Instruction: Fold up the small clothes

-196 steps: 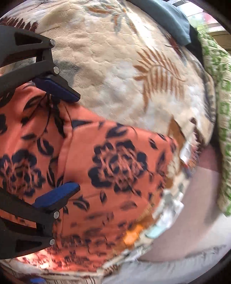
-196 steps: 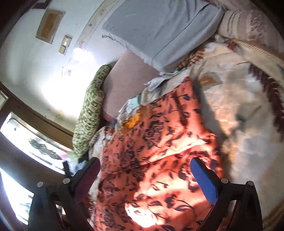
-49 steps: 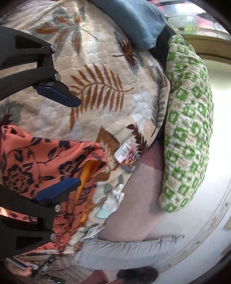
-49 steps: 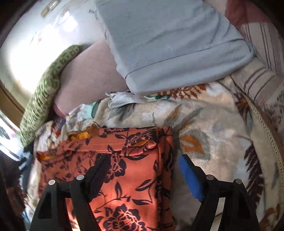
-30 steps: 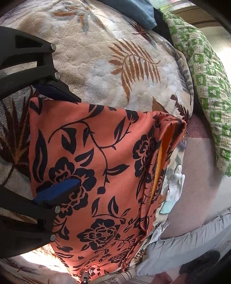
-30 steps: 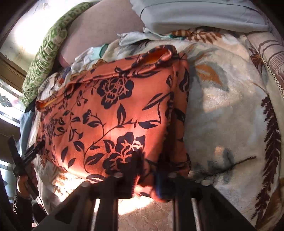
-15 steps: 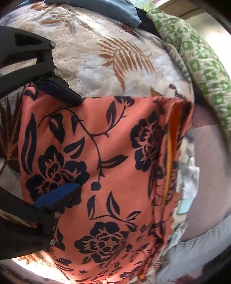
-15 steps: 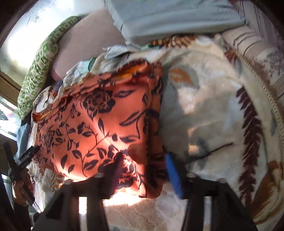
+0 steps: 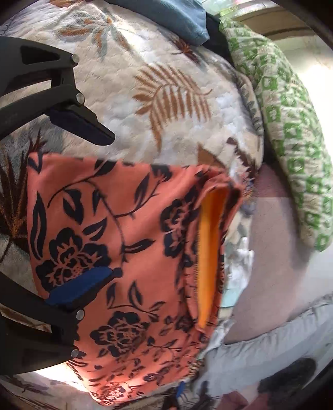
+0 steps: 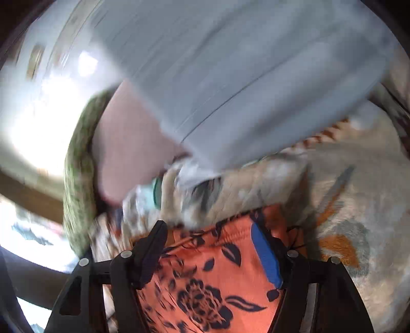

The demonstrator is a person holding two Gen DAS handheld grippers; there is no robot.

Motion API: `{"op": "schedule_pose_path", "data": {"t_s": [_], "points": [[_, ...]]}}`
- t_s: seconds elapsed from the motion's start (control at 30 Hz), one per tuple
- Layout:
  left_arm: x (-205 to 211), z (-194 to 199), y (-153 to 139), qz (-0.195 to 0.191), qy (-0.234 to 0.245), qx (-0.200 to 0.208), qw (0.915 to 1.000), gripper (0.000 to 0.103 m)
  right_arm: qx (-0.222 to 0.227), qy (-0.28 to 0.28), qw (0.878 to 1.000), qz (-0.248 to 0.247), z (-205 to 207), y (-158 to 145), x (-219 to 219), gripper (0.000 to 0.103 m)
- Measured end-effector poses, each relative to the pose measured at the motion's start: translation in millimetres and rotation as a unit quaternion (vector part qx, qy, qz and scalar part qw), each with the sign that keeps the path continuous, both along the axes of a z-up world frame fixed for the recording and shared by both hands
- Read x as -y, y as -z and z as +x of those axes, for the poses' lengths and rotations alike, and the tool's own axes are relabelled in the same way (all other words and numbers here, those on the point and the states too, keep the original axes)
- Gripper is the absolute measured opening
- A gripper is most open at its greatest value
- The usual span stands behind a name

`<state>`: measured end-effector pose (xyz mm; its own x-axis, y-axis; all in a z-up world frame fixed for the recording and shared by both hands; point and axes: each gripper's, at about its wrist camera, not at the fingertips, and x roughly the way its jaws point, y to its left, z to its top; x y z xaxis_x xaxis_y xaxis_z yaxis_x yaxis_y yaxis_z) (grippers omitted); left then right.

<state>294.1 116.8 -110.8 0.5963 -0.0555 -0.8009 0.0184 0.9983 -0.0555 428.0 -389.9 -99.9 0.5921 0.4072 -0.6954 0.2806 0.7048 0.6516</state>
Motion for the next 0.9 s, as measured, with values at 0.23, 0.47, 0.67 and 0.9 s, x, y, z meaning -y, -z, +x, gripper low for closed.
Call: {"op": "schedule_pose_path", "data": {"t_s": [0.23,0.47,0.67,0.9], "points": [[-83.9,28.9,17.0,-0.165,-0.066,-0.058,0.9824,0.096,-0.040,-0.103,0.991,-0.076,-86.1,12.1,-0.1,0.071],[-61.6,45.0,35.7,-0.270,-0.006,-0.111,0.9564,0.096,-0.077,-0.171,0.982,-0.023,-122.8,56.8,-8.0,0.075],[-40.1,51.7,41.1,-0.233,-0.008,-0.119,0.9651,0.093,-0.072,-0.178,0.981,0.010,-116.2,57.6,-11.2,0.075],[-15.2,66.3,30.0,-0.175,-0.024,-0.147,0.9732,0.017,-0.106,-0.186,0.975,-0.052,-101.9,62.6,-41.4,0.021]]}}
